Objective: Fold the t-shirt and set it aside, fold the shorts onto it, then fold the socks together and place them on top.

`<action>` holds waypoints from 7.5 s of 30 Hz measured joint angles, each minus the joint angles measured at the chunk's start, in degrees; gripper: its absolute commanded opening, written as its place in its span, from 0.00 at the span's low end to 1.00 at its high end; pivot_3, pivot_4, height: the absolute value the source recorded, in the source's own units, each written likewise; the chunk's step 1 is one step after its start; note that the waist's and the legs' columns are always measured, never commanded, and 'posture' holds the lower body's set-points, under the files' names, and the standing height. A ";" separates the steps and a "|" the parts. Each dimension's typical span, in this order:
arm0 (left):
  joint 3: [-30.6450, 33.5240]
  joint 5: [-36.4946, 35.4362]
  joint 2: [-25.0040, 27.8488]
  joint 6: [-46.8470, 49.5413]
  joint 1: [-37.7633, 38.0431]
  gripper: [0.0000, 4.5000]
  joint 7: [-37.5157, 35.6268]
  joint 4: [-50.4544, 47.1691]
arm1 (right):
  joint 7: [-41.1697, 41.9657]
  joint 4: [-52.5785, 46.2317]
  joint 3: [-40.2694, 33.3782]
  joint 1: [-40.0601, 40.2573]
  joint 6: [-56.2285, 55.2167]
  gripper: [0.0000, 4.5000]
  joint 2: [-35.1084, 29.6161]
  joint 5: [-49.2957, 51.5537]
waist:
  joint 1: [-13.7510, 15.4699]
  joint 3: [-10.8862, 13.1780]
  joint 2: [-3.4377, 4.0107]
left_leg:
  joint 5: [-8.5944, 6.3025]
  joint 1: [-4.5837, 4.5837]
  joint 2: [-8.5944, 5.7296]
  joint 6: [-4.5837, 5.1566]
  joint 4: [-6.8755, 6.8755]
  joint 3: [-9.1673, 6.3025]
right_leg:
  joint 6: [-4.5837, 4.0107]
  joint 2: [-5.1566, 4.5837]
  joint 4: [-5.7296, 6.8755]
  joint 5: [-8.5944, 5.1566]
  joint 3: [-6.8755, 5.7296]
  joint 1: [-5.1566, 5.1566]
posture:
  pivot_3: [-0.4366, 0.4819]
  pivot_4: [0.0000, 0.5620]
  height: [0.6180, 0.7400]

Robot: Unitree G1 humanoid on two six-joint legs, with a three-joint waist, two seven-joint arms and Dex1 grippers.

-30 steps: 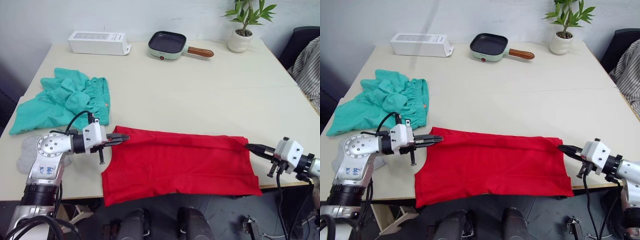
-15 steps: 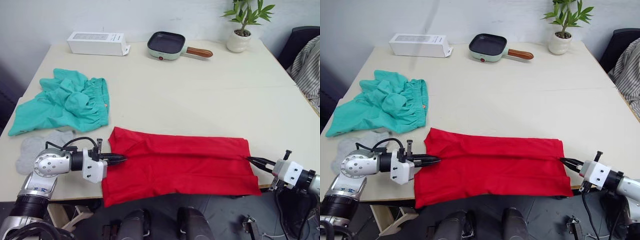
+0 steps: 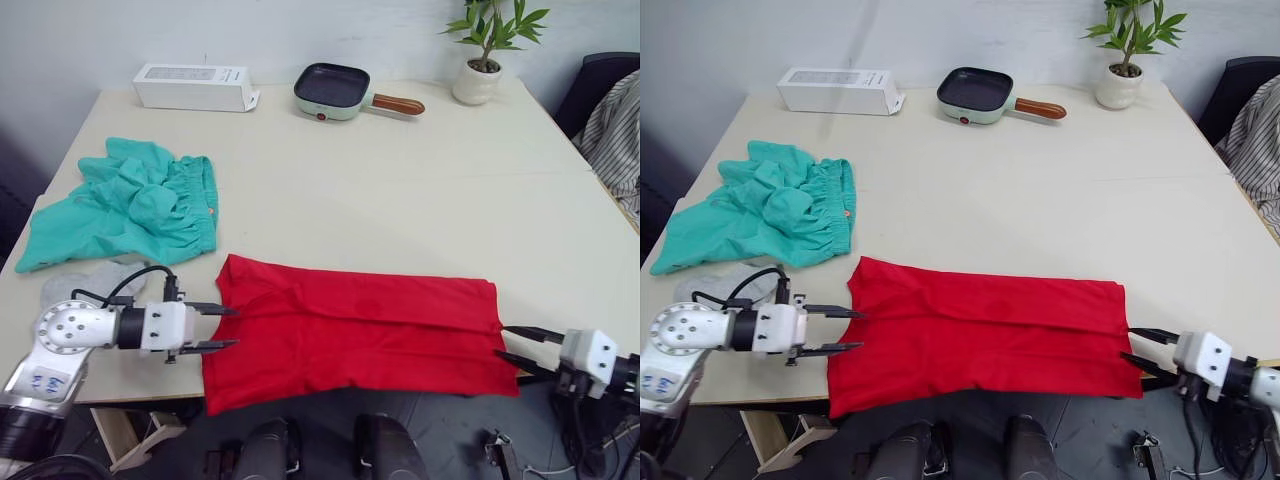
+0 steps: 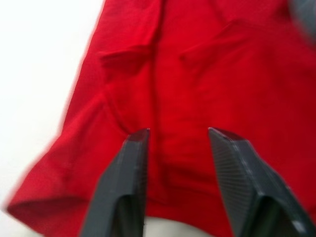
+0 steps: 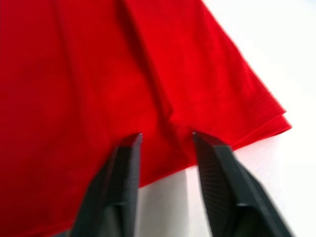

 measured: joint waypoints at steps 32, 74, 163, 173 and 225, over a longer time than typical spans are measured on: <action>-12.47 10.17 -21.63 10.39 -20.03 0.00 2.63 14.95 | -16.08 -14.56 16.01 -17.08 25.87 0.00 17.94 -7.89 | 1.11 -0.05 -0.05 | 0.10 -0.13 -0.01 0.31 0.26 0.17 | 0.08 0.08 0.09 0.06 -0.31 -0.12 | 0.48 0.27 1.00; -1.46 3.32 -25.88 17.27 -16.43 0.19 11.88 5.34 | -8.54 -6.80 -1.30 -17.18 35.35 0.27 3.09 3.44 | 1.10 -0.45 -0.52 | -0.20 -0.11 0.02 0.12 0.19 0.13 | 0.10 0.05 -0.19 0.08 -0.07 0.00 | 0.48 0.27 1.00; -11.33 23.09 -37.82 6.38 -53.77 0.24 5.56 62.45 | -36.09 -32.52 -7.88 -30.43 108.36 0.25 26.37 -2.65 | -0.22 -0.62 -0.88 | -0.23 -0.24 0.11 0.19 0.24 0.24 | 0.09 0.10 -0.11 0.11 -0.71 -0.20 | 0.48 0.27 1.00; -9.43 21.80 -37.43 9.81 -47.59 0.01 5.69 52.78 | -36.59 -28.68 -3.62 -30.74 100.21 0.00 25.02 -0.85 | -0.43 -0.62 -0.88 | -0.19 -0.25 0.11 0.35 0.20 0.27 | 0.09 0.09 -0.13 0.11 -0.67 -0.22 | 0.48 0.27 1.00; -11.60 21.79 -48.34 18.77 -60.25 0.43 17.64 65.25 | -30.88 -35.13 4.86 -27.55 98.53 0.48 23.02 6.10 | 1.44 -0.44 -0.57 | -0.29 -0.36 0.10 0.26 0.27 0.23 | 0.10 0.03 -0.24 0.12 -0.89 -0.22 | 0.48 0.27 1.00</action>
